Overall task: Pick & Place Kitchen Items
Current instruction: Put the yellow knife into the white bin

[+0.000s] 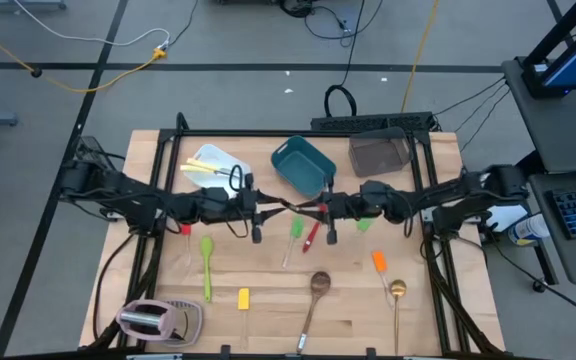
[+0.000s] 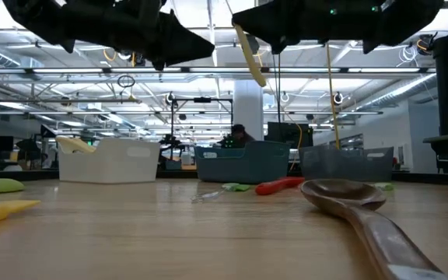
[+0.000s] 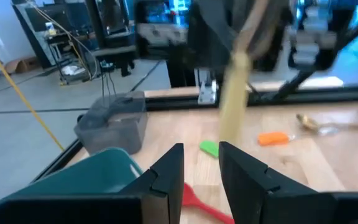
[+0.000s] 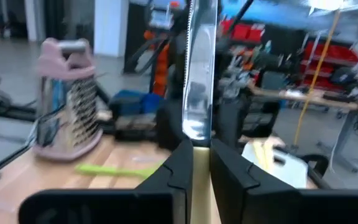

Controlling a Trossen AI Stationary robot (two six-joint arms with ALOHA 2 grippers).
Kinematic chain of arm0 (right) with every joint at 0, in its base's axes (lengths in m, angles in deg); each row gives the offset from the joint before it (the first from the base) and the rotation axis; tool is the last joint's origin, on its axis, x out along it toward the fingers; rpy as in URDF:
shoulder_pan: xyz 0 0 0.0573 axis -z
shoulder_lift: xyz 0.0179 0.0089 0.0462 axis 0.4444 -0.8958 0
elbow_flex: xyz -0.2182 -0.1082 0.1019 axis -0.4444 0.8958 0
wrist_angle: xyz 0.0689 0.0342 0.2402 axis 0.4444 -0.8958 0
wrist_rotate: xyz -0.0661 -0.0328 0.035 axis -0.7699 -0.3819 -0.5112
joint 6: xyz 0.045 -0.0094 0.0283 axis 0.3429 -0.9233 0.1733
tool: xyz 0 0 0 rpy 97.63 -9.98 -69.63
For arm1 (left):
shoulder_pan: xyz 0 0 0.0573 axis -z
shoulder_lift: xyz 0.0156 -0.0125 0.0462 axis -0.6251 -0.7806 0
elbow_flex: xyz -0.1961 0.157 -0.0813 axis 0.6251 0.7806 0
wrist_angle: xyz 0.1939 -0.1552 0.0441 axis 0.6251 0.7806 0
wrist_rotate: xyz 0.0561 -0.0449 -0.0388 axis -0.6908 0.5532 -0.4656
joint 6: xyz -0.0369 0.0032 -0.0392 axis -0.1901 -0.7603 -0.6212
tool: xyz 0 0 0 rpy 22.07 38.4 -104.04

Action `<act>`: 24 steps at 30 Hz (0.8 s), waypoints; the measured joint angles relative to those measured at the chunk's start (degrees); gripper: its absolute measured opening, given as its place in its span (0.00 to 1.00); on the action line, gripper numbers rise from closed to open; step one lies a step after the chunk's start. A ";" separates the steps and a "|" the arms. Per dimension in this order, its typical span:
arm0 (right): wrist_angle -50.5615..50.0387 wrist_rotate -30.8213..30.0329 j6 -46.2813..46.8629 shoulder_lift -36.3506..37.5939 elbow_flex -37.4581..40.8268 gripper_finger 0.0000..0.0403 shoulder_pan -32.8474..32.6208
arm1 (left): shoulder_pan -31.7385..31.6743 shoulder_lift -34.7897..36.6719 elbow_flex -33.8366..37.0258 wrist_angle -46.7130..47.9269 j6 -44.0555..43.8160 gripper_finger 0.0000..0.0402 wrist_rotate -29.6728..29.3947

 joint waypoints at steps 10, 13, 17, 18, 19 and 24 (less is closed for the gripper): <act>7.97 4.38 1.96 -3.35 -0.05 0.07 3.59 | 0.00 -0.34 0.00 -0.48 -0.13 0.35 3.28; 8.33 4.83 2.01 -3.37 -0.05 0.07 4.02 | -0.16 -0.34 -0.43 -0.48 0.08 0.42 3.49; 10.77 7.70 2.00 -3.31 -0.07 0.07 4.07 | -1.27 -0.34 -1.72 -0.61 -0.43 0.51 3.77; 10.76 7.63 2.00 -3.31 -0.07 0.07 4.05 | -1.56 -0.34 -2.13 -0.61 -1.17 0.52 3.93; 10.58 7.47 2.00 -3.33 -0.07 0.07 4.05 | -1.73 -0.49 -2.52 -0.69 -1.71 0.54 4.08; 12.51 7.46 1.38 -3.29 -0.08 0.07 4.07 | -2.25 -4.71 -5.24 -0.94 -2.49 0.54 4.67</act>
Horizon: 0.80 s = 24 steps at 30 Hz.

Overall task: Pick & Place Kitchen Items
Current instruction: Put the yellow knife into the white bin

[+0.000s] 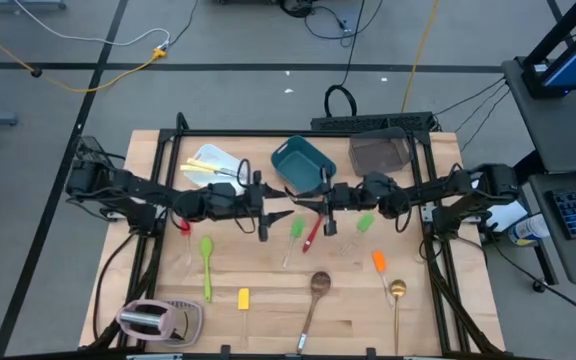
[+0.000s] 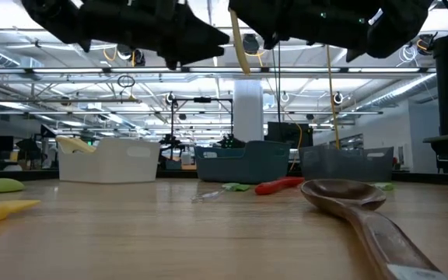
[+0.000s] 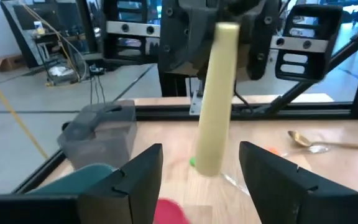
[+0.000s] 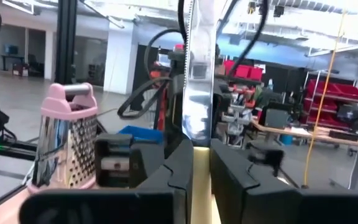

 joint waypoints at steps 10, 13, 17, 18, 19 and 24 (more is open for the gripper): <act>-1.02 0.02 0.01 -0.07 -0.01 0.07 -0.05 | 0.00 -6.76 -6.22 -0.08 0.25 0.45 0.45; -0.80 0.04 0.08 -0.07 -0.01 0.08 -0.11 | 0.00 -6.85 -6.52 0.38 0.28 0.39 0.44; -0.80 0.01 0.09 -0.07 -0.01 0.09 -0.13 | 0.00 -6.85 -6.51 0.81 0.14 0.26 0.46; -0.87 -0.06 0.10 -0.07 -0.01 0.09 -0.13 | 0.00 -6.85 -6.52 0.93 0.04 0.22 0.47; -1.14 -0.09 0.12 -0.07 -0.01 0.09 -0.11 | 0.02 -6.85 -6.51 1.31 -0.13 0.18 0.43; -4.49 -0.47 0.16 0.15 0.01 0.10 -0.11 | 0.11 -6.74 -6.50 5.10 -3.00 0.15 -1.13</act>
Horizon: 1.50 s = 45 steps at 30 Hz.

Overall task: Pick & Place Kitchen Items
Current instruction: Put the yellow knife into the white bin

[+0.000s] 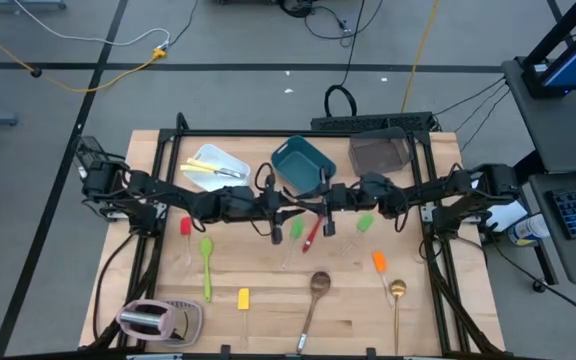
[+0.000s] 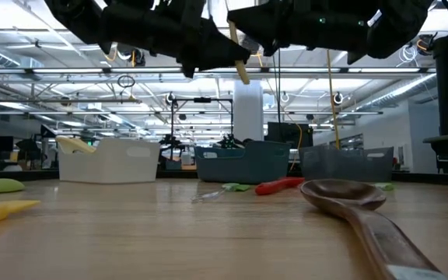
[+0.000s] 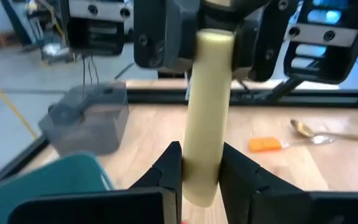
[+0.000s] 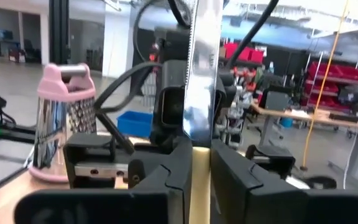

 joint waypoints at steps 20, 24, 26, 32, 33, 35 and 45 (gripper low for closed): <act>-20.66 -7.16 10.47 1.22 0.07 0.31 -0.37 | -1.90 23.68 -0.37 51.53 -0.20 0.16 -16.02; -20.94 -7.16 10.41 1.23 0.04 0.31 -0.44 | -4.77 25.39 -6.10 66.59 4.74 0.16 -21.11; -20.71 -7.16 10.49 1.25 0.04 0.31 -0.42 | -6.76 24.92 -9.87 74.38 7.60 0.16 -22.17; -20.75 -7.11 10.49 1.25 0.04 0.30 -0.44 | -15.08 21.28 -17.23 91.90 19.06 0.16 -23.09; -20.77 -7.11 10.49 1.25 0.04 0.30 -0.44 | -16.67 20.57 -17.68 94.02 19.76 0.16 -23.13; -20.84 -7.11 10.35 1.25 0.04 0.30 -0.42 | -19.92 19.10 -17.67 98.18 22.02 0.17 -23.12; -21.40 -7.07 9.00 1.25 0.04 0.30 -0.42 | -31.33 10.38 -16.04 108.89 31.10 0.17 -32.49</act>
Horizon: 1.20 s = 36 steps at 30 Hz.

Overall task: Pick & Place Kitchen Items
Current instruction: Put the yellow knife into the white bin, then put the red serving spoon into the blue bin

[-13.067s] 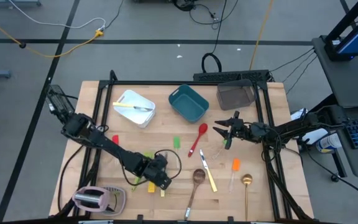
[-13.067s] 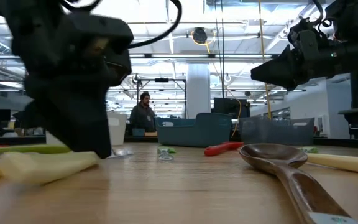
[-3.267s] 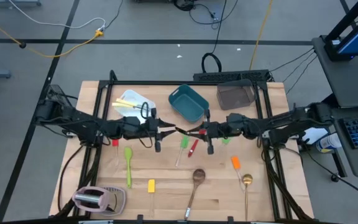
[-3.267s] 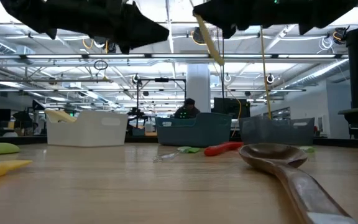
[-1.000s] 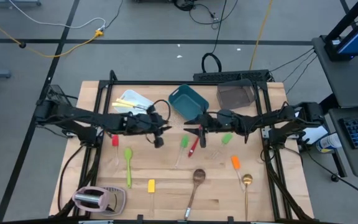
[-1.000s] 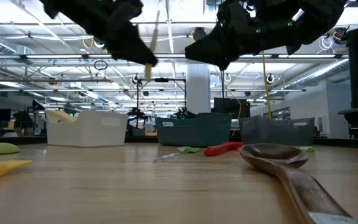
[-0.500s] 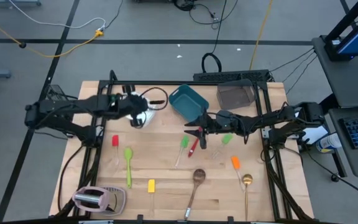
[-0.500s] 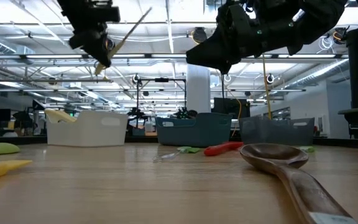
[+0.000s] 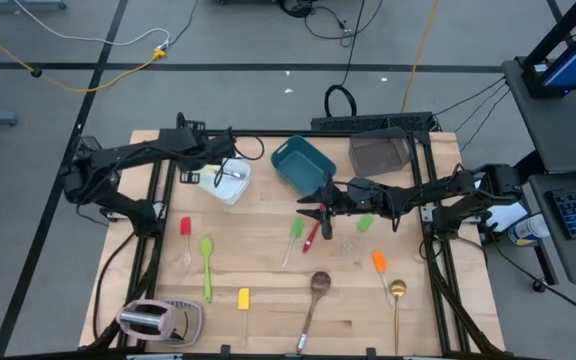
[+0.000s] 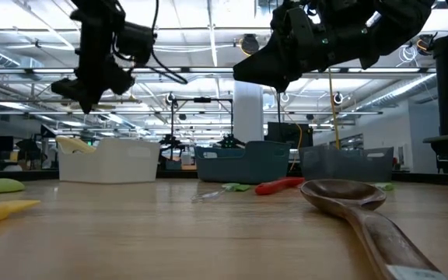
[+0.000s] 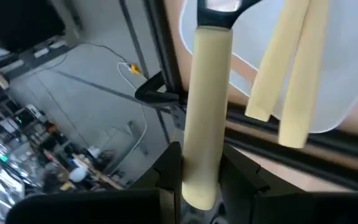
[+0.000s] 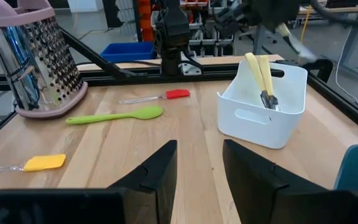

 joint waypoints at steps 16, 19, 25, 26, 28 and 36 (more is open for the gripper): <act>-1.97 0.00 -0.22 0.00 0.00 0.30 0.00 | -2.90 -15.40 0.04 -3.48 19.89 0.17 -8.03; -2.47 -0.04 -0.22 -0.02 0.00 0.30 0.00 | -2.88 -17.29 0.04 -4.38 20.17 0.17 -8.60; -2.38 -0.07 -0.23 -0.02 0.00 0.30 0.00 | -2.90 -18.82 0.07 -6.72 20.38 0.27 -9.63; -2.40 -0.07 -0.23 -0.02 0.00 0.30 0.00 | -2.90 -18.79 0.07 -7.29 20.56 0.29 -9.79; -2.40 -0.04 -0.22 -0.02 0.00 0.29 0.00 | -2.90 -18.79 0.07 -7.81 20.73 0.34 -9.92; -2.40 -0.02 -0.06 -0.02 0.00 0.29 0.00 | -2.38 -17.43 0.03 -7.84 9.69 0.44 -9.00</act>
